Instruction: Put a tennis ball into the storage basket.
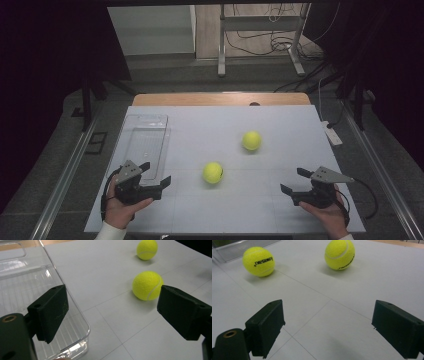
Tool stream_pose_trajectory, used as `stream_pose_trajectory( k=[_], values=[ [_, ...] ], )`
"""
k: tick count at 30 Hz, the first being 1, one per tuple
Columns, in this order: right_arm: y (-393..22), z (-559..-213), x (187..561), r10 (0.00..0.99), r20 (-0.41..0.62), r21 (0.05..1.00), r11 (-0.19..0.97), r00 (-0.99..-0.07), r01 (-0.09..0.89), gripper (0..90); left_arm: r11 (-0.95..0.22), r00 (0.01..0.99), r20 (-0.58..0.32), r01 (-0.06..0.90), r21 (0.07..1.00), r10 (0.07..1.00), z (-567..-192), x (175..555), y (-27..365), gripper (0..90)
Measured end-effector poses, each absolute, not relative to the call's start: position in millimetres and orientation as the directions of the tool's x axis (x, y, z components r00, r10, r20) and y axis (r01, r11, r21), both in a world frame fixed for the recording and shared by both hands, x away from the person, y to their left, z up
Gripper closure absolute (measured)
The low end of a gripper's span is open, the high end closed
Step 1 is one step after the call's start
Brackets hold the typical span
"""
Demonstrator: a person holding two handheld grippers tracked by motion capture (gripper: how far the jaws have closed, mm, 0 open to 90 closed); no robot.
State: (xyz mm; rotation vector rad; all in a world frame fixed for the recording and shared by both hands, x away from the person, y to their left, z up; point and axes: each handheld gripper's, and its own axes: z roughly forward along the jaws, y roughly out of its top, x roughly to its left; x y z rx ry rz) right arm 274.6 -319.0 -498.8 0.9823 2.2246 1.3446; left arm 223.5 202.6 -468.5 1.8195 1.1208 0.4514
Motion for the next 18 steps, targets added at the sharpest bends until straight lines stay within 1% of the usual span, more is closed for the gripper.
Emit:
stream_pose_trajectory(
  k=[18],
  values=[
    [-320.0, -498.8, 273.1, 0.723, 0.044, 0.874, 0.307, -0.69, 0.378, 10.8, -0.177, 0.538, -0.155, 0.514, 0.84, 0.829, -463.6, 232.4, 193.8, 10.8]
  ],
)
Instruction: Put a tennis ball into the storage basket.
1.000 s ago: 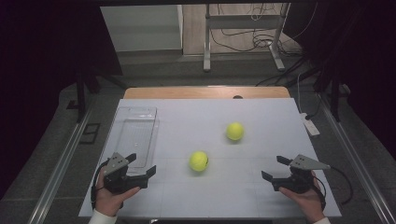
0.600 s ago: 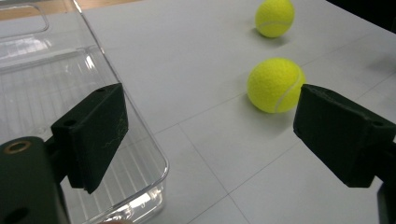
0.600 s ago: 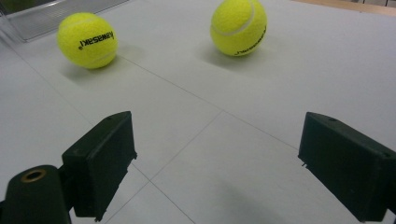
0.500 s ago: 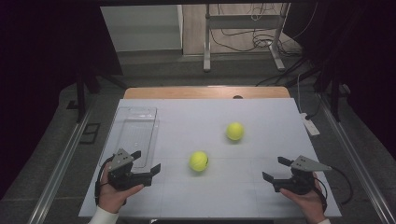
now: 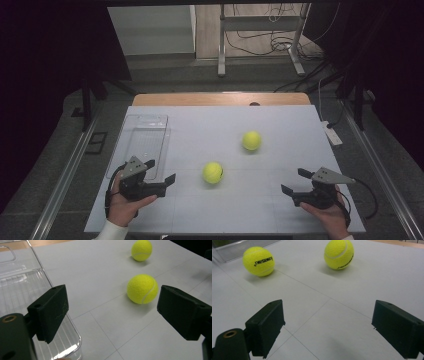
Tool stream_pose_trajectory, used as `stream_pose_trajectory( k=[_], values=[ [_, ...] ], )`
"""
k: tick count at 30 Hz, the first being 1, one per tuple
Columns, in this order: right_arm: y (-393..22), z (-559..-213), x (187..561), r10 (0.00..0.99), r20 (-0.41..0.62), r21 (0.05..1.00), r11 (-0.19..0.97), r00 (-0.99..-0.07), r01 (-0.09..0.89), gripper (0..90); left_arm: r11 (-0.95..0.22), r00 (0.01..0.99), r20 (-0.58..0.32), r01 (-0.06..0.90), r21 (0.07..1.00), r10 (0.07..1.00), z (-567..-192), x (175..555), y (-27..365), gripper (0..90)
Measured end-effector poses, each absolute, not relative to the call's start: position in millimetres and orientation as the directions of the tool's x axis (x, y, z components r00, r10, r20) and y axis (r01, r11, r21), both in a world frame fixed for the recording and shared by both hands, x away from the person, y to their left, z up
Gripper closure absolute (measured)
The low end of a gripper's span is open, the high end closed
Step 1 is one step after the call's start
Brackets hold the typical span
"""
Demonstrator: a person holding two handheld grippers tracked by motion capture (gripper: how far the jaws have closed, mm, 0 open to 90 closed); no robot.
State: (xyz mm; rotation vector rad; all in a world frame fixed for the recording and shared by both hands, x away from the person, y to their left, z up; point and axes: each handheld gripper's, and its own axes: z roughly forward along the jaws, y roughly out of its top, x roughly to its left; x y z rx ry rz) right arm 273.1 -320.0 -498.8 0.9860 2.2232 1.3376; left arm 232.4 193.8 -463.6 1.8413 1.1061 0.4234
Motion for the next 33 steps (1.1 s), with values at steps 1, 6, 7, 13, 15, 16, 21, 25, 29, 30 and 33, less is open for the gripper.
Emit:
stream_pose_trajectory(
  k=[1, 6, 7, 13, 15, 16, 21, 25, 29, 30, 33],
  values=[
    [-319.9, -498.9, 273.2, 0.723, 0.045, 0.873, 0.308, -0.69, 0.379, 10.9, -0.177, 0.538, -0.156, 0.515, 0.838, 0.828, -463.2, 232.7, 193.4, 10.8],
    [-320.3, -499.3, 273.3, 0.724, 0.052, 0.874, 0.3, -0.688, 0.382, 10.9, -0.179, 0.542, -0.16, 0.519, 0.836, 0.825, -462.4, 236.0, 190.4, 10.9],
    [-320.2, -499.3, 273.6, 0.723, 0.051, 0.874, 0.301, -0.689, 0.381, 10.9, -0.181, 0.544, -0.159, 0.518, 0.836, 0.824, -462.5, 236.6, 189.5, 10.9],
    [-318.3, -499.5, 274.4, 0.721, 0.051, 0.874, 0.303, -0.691, 0.381, 11.0, -0.191, 0.552, -0.159, 0.522, 0.831, 0.819, -463.0, 238.6, 184.7, 10.9],
    [-317.6, -499.6, 274.9, 0.718, 0.047, 0.872, 0.31, -0.695, 0.379, 10.9, -0.192, 0.553, -0.159, 0.523, 0.83, 0.818, -462.5, 238.9, 184.3, 10.9],
    [-317.2, -499.8, 275.2, 0.718, 0.047, 0.872, 0.31, -0.694, 0.379, 10.9, -0.192, 0.555, -0.16, 0.522, 0.831, 0.816, -462.1, 239.3, 183.8, 10.9],
    [-317.4, -500.4, 276.2, 0.717, 0.048, 0.872, 0.309, -0.695, 0.38, 10.9, -0.2, 0.567, -0.16, 0.52, 0.831, 0.808, -460.4, 242.7, 180.3, 10.9],
    [-317.3, -500.7, 277.1, 0.72, 0.051, 0.87, 0.308, -0.692, 0.385, 10.9, -0.21, 0.576, -0.157, 0.519, 0.829, 0.802, -459.9, 245.9, 177.3, 10.9],
    [-316.7, -501.5, 277.1, 0.718, 0.051, 0.869, 0.311, -0.694, 0.385, 10.9, -0.221, 0.584, -0.156, 0.522, 0.824, 0.797, -460.0, 248.6, 174.9, 10.9],
    [-316.8, -501.6, 277.0, 0.719, 0.051, 0.869, 0.31, -0.693, 0.385, 11.0, -0.225, 0.585, -0.156, 0.525, 0.821, 0.796, -460.0, 249.6, 173.9, 10.9],
    [-317.8, -502.1, 276.9, 0.721, 0.052, 0.868, 0.309, -0.691, 0.388, 11.0, -0.233, 0.592, -0.156, 0.527, 0.818, 0.791, -459.4, 252.0, 171.6, 11.1]
  ],
)
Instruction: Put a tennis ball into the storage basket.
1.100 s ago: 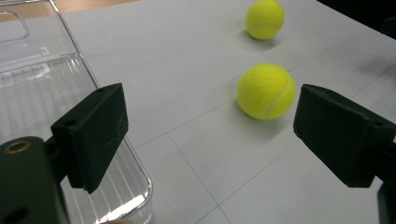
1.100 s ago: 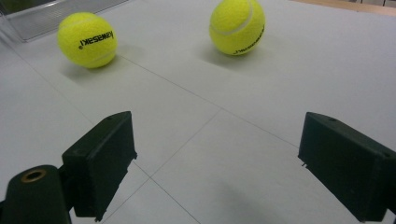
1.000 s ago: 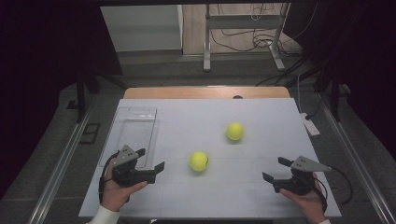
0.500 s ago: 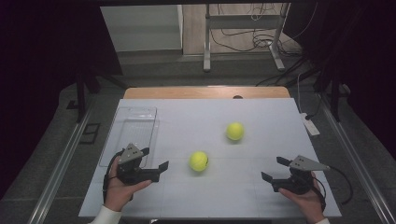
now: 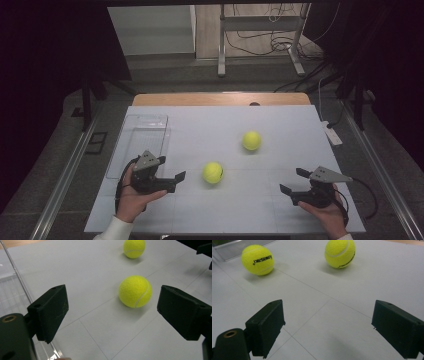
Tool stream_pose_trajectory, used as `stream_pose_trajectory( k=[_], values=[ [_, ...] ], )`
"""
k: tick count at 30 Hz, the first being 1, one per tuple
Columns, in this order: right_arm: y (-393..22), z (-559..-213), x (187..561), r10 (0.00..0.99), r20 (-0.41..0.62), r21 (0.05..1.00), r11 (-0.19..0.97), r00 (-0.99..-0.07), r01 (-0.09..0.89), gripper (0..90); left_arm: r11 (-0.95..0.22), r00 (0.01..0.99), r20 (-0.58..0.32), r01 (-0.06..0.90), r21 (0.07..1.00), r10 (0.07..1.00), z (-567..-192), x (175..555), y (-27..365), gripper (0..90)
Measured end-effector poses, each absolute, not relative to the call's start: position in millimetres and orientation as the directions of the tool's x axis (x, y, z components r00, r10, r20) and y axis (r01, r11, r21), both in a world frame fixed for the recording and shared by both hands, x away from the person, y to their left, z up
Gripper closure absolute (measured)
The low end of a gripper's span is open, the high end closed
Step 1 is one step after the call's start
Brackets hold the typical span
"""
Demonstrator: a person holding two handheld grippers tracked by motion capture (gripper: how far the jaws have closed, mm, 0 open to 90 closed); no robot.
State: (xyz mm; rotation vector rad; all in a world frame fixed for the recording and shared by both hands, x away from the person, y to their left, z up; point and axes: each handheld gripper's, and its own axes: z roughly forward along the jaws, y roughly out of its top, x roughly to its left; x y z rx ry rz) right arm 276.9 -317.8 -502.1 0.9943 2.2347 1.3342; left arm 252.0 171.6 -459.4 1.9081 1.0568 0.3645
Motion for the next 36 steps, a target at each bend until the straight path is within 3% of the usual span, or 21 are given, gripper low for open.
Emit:
stream_pose_trajectory(
  k=[36],
  values=[
    [-317.5, -504.2, 277.8, 0.725, 0.047, 0.859, 0.322, -0.688, 0.398, 11.2, -0.289, 0.659, -0.166, 0.524, 0.801, 0.734, -453.8, 275.5, 136.5, 10.8]
  ],
)
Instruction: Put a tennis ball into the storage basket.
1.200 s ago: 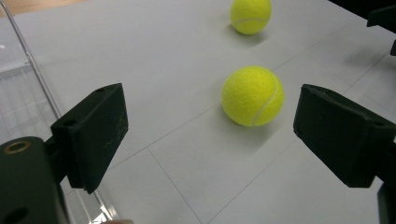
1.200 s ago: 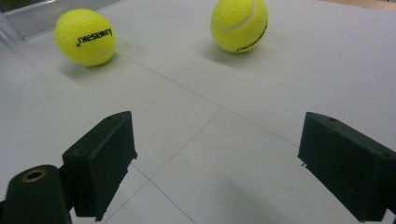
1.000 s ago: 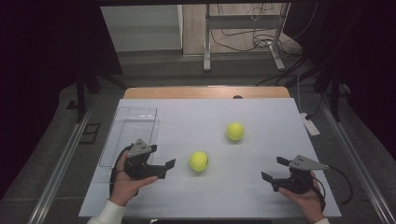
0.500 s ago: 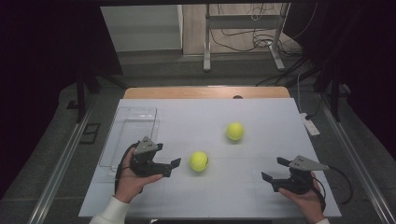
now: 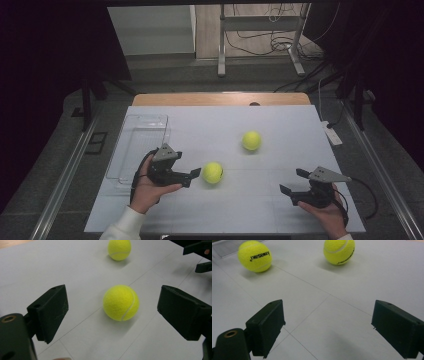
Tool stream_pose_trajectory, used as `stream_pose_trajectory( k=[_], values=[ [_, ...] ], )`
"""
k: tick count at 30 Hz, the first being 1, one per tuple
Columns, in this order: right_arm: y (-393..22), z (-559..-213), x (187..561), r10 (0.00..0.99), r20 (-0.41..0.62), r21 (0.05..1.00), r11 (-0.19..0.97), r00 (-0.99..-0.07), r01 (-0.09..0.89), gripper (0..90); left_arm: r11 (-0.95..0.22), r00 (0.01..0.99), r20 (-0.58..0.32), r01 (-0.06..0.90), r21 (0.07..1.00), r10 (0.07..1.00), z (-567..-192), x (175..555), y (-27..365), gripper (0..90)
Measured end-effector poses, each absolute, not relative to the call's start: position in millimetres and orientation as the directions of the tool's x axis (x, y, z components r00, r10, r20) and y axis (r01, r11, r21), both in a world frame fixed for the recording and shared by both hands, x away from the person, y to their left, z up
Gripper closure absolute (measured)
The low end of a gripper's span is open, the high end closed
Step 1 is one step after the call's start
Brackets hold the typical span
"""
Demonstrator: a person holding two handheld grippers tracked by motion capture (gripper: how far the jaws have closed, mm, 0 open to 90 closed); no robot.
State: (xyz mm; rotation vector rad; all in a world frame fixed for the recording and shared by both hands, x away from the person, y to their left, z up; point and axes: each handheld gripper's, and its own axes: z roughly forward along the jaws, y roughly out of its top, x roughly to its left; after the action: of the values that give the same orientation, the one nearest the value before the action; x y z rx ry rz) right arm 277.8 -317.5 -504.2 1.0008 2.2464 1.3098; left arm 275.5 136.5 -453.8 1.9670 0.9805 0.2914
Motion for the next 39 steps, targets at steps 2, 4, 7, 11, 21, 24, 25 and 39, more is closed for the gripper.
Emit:
stream_pose_trajectory(
  k=[2, 4, 7, 11, 21, 24, 25, 39],
  values=[
    [-317.5, -504.3, 277.9, 0.725, 0.047, 0.859, 0.323, -0.687, 0.398, 11.2, -0.292, 0.662, -0.167, 0.524, 0.8, 0.73, -454.0, 276.7, 134.0, 10.8],
    [-317.2, -504.2, 277.8, 0.724, 0.044, 0.859, 0.325, -0.688, 0.397, 11.2, -0.298, 0.671, -0.17, 0.524, 0.798, 0.722, -454.4, 278.8, 129.3, 10.7],
    [-317.0, -504.4, 277.8, 0.724, 0.041, 0.857, 0.329, -0.689, 0.397, 11.2, -0.306, 0.676, -0.17, 0.524, 0.795, 0.717, -454.8, 281.2, 125.4, 10.6],
    [-317.0, -504.4, 278.1, 0.725, 0.038, 0.856, 0.331, -0.687, 0.398, 11.2, -0.327, 0.69, -0.162, 0.52, 0.789, 0.706, -453.8, 287.3, 118.1, 10.4],
    [-317.1, -505.7, 278.7, 0.731, 0.035, 0.852, 0.335, -0.681, 0.403, 11.7, -0.351, 0.713, -0.165, 0.516, 0.781, 0.682, -451.0, 296.6, 111.2, 10.4],
    [-317.4, -505.8, 278.9, 0.734, 0.036, 0.854, 0.33, -0.678, 0.403, 12.0, -0.355, 0.714, -0.162, 0.516, 0.779, 0.681, -450.8, 297.1, 109.8, 10.4],
    [-317.6, -505.7, 278.9, 0.735, 0.035, 0.854, 0.33, -0.677, 0.402, 12.1, -0.357, 0.715, -0.163, 0.517, 0.778, 0.68, -450.8, 297.4, 109.0, 10.4],
    [-317.8, -506.4, 279.5, 0.733, 0.036, 0.853, 0.331, -0.679, 0.403, 12.2, -0.395, 0.736, -0.154, 0.513, 0.762, 0.659, -451.3, 302.8, 92.2, 10.2]
  ],
)
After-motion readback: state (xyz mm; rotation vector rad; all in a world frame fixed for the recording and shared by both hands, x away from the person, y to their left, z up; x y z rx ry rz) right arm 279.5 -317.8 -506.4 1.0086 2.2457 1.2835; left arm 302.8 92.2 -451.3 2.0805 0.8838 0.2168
